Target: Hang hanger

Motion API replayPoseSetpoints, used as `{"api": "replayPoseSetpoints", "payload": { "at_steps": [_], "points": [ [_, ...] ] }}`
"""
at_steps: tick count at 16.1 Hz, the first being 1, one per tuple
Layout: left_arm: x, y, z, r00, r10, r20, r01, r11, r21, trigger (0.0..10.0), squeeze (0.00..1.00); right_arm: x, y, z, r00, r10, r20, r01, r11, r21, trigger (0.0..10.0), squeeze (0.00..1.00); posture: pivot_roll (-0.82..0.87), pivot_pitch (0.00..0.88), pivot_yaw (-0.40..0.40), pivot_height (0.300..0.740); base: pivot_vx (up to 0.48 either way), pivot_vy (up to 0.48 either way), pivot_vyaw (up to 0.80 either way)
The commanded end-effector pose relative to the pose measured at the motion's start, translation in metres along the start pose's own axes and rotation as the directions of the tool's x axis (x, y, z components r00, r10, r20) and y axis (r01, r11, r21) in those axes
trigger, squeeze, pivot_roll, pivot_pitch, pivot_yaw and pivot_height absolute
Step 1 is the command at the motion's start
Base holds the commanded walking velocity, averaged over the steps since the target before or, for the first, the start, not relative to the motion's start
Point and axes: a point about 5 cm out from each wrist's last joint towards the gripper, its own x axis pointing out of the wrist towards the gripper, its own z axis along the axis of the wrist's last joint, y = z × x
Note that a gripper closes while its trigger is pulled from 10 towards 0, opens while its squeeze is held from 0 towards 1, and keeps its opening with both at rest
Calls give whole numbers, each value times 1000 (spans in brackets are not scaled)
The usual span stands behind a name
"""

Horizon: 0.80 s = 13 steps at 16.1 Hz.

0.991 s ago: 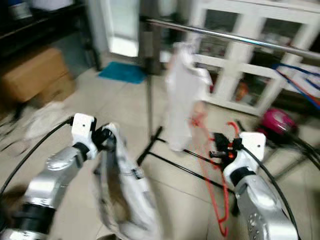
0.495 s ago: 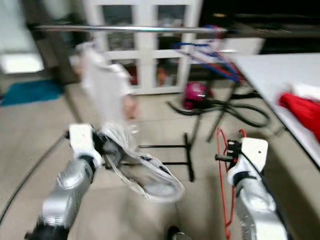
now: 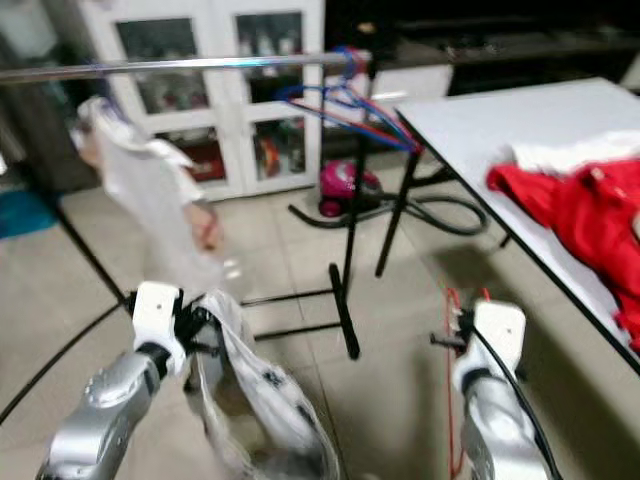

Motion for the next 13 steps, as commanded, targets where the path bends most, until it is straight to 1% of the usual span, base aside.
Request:
{"api": "replayPoseSetpoints", "payload": {
  "at_steps": [1, 2, 3, 4, 5, 6, 8, 9, 10, 11, 12, 13],
  "points": [
    [2, -7, 19, 996, -46, 77, 46, 999, 7, 10000, 0, 1, -3, 0, 1000, -10, 23, 10, 1000, -10, 10000, 0, 100, 0, 35, 740, 0, 0, -800],
    [0, -7, 20, 995, -59, 79, 57, 998, 30, 10000, 0, 2, -1, -4, 999, -16, 30, 16, 1000, -12, 10000, 0, 100, 0, 41, 740, 0, 0, -800],
    [-2, -8, 19, 993, -81, 83, 80, 997, 21, 10000, 0, 2, 0, -10, 1000, -17, 23, 17, 1000, -14, 10000, 0, 79, 0, 56, 740, 0, 0, -800],
    [-3, -7, 18, 992, -80, 100, 80, 997, 6, 10000, 0, -1, -3, -18, 999, -44, -3, 44, 999, -2, 10000, 0, 58, 0, 63, 740, 0, 0, -800],
    [-2, -8, 21, 990, -80, 116, 79, 997, 14, 10000, 0, -3, -6, -21, 998, -65, -19, 65, 998, 8, 10000, 0, 54, 0, 61, 740, 0, 0, -800],
    [0, -11, 27, 986, -90, 144, 87, 996, 23, 10000, 0, -5, -10, -26, 996, -79, -39, 80, 997, 19, 10000, 0, 71, 0, 49, 740, 0, 0, -800],
    [3, -18, 39, 977, -108, 184, 101, 994, 48, 10000, 0, -1, -11, -32, 997, -64, -54, 64, 998, 3, 10000, 0, 100, 0, 36, 740, 0, 0, -800],
    [3, -20, 47, 969, -124, 213, 120, 992, 34, 10000, 0, 6, -7, -33, 998, -28, -55, 26, 999, -44, 10000, 0, 84, 0, 44, 740, 0, 0, -800],
    [2, -19, 46, 970, -124, 208, 120, 992, 32, 10000, 0, 6, -6, -31, 998, -30, -47, 27, 998, -49, 10000, 0, 72, 0, 47, 740, 0, 0, -800],
    [3, -16, 38, 977, -125, 173, 117, 992, 56, 10000, 0, 4, -6, -23, 999, -34, -24, 33, 999, -39, 10000, 0, 62, 0, 40, 740, 0, 0, -800],
    [4, -17, 38, 978, -126, 164, 116, 991, 68, 10000, 0, 3, -5, -21, 1000, -12, -21, 11, 999, -51, 10000, 0, 70, 0, 35, 740, 0, 0, -800],
    [5, -20, 41, 977, -128, 168, 118, 991, 66, 10000, 0, 3, -4, -25, 999, 13, -38, -16, 997, -82, 10000, 0, 79, 0, 29, 740, 0, 0, -800]
  ]
}}
